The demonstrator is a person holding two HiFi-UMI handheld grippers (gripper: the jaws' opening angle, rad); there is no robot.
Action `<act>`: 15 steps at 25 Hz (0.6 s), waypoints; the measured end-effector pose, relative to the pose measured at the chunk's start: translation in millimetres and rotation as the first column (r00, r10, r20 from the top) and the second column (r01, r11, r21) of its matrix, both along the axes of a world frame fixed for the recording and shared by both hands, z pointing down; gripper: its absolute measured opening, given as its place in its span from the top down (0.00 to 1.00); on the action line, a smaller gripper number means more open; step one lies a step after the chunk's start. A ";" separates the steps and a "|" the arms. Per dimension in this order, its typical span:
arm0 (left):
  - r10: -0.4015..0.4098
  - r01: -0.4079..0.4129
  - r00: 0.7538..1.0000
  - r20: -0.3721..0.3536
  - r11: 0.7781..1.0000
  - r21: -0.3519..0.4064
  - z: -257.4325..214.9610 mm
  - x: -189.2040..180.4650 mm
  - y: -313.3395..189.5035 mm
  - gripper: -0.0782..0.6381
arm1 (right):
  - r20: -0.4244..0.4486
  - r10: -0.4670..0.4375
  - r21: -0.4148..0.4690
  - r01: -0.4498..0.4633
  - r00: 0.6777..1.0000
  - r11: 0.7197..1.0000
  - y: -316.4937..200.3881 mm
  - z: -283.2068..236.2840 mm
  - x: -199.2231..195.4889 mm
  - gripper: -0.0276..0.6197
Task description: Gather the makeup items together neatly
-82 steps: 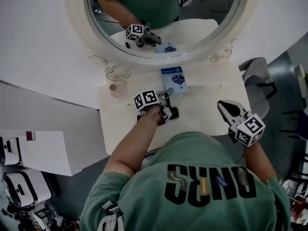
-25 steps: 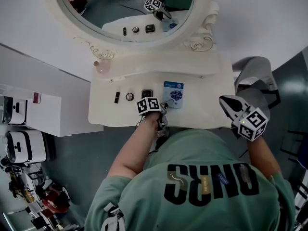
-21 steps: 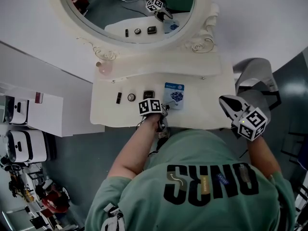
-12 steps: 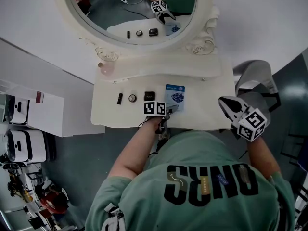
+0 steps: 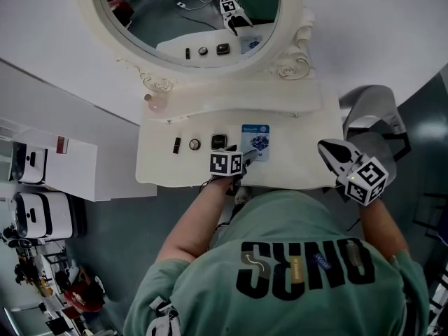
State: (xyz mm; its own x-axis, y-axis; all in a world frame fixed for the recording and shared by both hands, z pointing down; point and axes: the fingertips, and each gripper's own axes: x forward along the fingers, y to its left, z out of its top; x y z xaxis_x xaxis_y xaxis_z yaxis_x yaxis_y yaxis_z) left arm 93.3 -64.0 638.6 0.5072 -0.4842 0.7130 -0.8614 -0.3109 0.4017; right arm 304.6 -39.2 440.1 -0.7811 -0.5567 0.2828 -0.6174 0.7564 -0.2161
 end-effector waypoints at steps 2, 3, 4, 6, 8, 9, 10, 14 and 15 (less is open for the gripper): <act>0.003 0.001 0.999 -0.039 0.995 0.095 -26.7 -2.8 -4.2 0.40 | 0.015 0.000 0.003 0.000 1.000 1.000 -0.9 1.1 0.7 0.97; 0.008 0.000 0.998 -0.058 0.990 0.139 -40.5 -5.0 -4.8 0.40 | 0.023 0.002 0.002 -0.002 1.000 1.000 -1.5 1.4 0.7 0.97; 0.013 0.000 0.997 -0.072 0.983 0.183 -54.7 -7.9 -4.8 0.40 | 0.032 0.006 0.001 -0.006 0.999 1.000 -1.9 1.3 0.5 0.97; 0.024 0.000 0.996 -0.085 0.965 0.263 -81.7 -15.9 -3.6 0.40 | 0.049 0.013 0.001 -0.013 0.999 1.000 -2.8 0.0 -1.4 0.97; 0.023 0.013 0.995 -0.102 0.943 0.333 -106.4 -27.9 -3.8 0.43 | 0.059 0.014 0.006 -0.014 0.998 1.000 -4.3 0.0 -6.4 0.97; 0.014 0.030 0.993 -0.117 0.931 0.364 -118.3 -36.2 -4.8 0.48 | 0.061 0.013 0.009 -0.014 0.998 1.000 -5.3 -0.2 -10.2 0.97; 0.002 0.052 0.991 -0.135 0.918 0.393 -129.9 -45.8 -6.2 0.53 | 0.062 0.013 0.013 -0.014 0.998 1.000 -6.3 -0.6 -14.8 0.97; -0.030 0.120 0.982 -0.184 0.857 0.502 -171.0 -90.5 -11.4 0.68 | 0.053 0.022 0.033 -0.023 0.998 0.999 -10.9 -5.3 -38.0 0.97; -0.031 0.126 0.982 -0.185 0.840 0.528 -179.2 -103.3 -13.4 0.72 | 0.051 0.030 0.038 -0.032 0.998 0.999 -12.7 -6.8 -45.3 0.97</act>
State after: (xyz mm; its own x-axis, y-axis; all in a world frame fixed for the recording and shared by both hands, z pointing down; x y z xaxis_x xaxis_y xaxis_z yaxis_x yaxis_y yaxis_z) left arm -9.9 -77.4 459.4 0.5361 -0.8088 0.2419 -0.8296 -0.4516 0.3285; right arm 259.3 -51.9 433.3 -0.7756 -0.5911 0.2213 -0.6302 0.7452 -0.2180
